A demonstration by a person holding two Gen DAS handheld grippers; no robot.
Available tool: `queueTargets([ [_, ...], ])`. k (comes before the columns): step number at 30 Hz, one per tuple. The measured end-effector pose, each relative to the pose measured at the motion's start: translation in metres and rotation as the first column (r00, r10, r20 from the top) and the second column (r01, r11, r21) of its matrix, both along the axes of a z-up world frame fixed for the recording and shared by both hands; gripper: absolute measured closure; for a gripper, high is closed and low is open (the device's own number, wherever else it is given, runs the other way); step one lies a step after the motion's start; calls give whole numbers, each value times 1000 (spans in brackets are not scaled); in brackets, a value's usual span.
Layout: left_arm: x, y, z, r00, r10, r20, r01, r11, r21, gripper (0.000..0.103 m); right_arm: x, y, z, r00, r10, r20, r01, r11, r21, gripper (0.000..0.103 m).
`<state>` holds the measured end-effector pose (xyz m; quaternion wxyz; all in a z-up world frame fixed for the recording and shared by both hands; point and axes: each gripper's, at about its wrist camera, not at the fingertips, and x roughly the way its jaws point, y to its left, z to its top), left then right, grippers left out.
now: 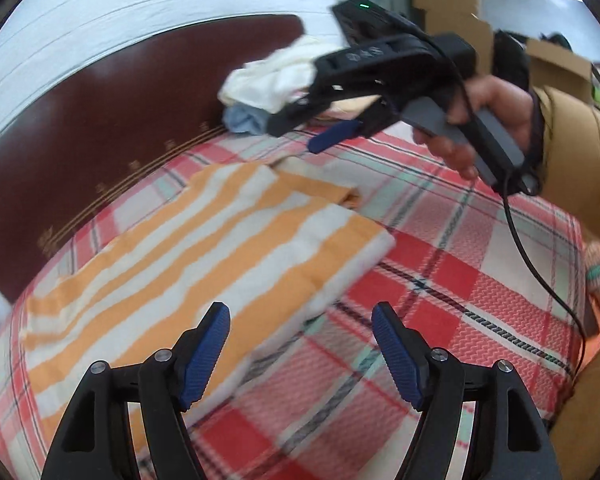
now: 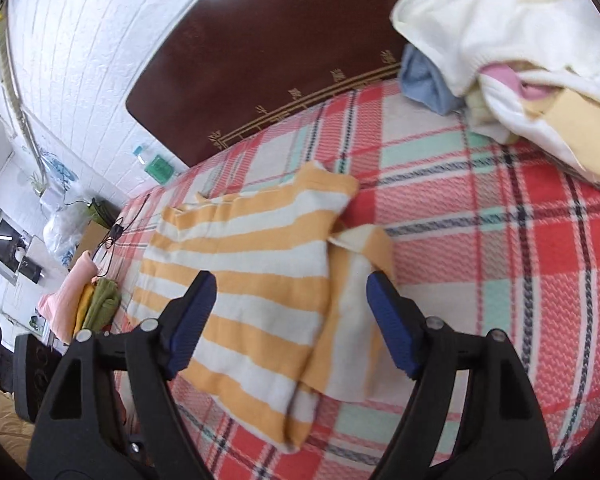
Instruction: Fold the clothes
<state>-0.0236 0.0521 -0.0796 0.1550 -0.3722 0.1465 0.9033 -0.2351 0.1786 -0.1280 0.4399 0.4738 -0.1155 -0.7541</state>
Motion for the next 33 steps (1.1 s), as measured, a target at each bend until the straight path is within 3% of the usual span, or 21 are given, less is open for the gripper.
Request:
queueTargets([
  [4,-12,11,-8,1000,15,-10,-16,996,-88,28,-10,8,-15,998,-24,55,25,1000,-19,24],
  [10,-39,13,-24,999,42,21,-38,988,-151,28,-18,-5,-36,993,-14,118,20,999,-48,24],
  [18,-60,15,-29,1000,22,21,-19,986,-164,20,-22,-39,-38,996,44,74,-42,999,-28,24],
  [25,-61,19,-29,1000,19,-8,-20,982,-188,20,-29,-10,-32,998,-41,57,42,999,-14,25],
  [33,-74,19,-31,1000,18,15,-15,989,-150,19,-21,-43,-43,999,47,15,-47,999,19,25],
])
